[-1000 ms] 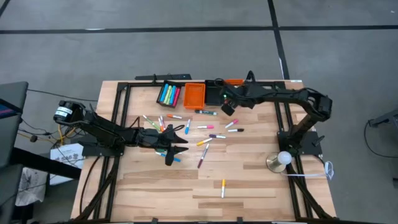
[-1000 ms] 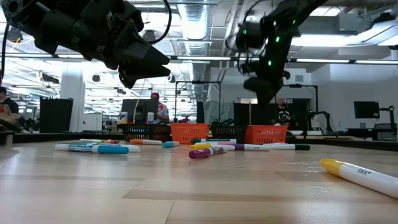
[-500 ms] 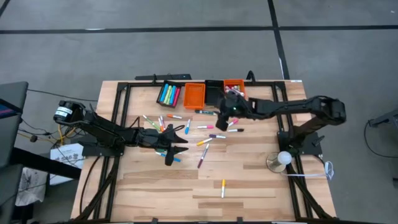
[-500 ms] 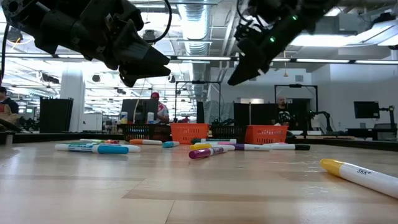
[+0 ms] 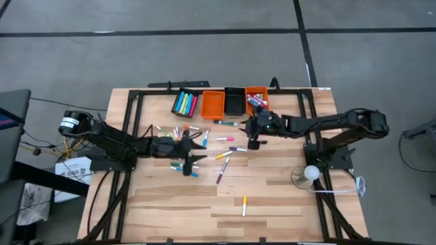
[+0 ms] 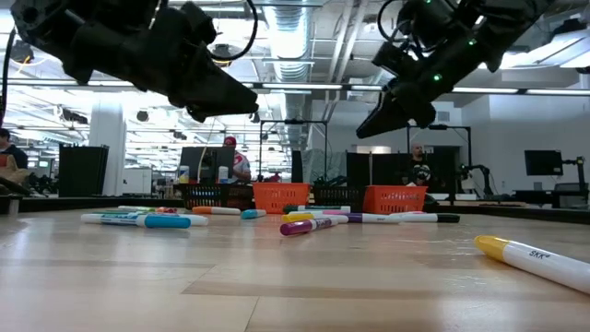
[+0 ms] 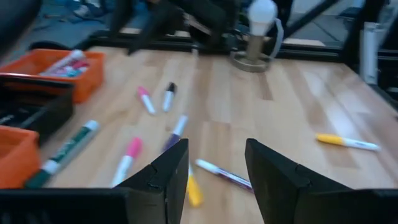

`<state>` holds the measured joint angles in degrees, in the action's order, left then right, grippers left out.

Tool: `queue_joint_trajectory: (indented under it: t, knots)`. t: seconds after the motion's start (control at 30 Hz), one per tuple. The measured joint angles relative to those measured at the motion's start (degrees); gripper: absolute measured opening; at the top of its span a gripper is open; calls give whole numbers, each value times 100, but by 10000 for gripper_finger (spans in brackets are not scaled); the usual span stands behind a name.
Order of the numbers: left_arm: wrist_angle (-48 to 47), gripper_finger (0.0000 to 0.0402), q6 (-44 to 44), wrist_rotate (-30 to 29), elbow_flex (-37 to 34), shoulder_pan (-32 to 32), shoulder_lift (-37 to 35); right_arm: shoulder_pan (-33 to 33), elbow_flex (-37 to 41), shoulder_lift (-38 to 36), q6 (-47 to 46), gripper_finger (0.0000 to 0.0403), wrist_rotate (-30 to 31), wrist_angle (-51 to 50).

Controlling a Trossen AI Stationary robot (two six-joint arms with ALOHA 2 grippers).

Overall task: Pick & Place Markers
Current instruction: Put the big green marker pen into the right orange basket

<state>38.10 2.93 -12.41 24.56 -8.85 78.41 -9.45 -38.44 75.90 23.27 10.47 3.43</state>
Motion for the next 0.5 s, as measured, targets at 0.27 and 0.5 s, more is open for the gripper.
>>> queue_joint_trajectory:
  t: [0.27,0.5]
  knots:
    - [48,155,-107,497,0,941,-2,-350,-608,25,-216,108,-41,34]
    - [77,155,-121,1975,0,1875,-1,-1677,-985,175,-1046,108,-2510,-366]
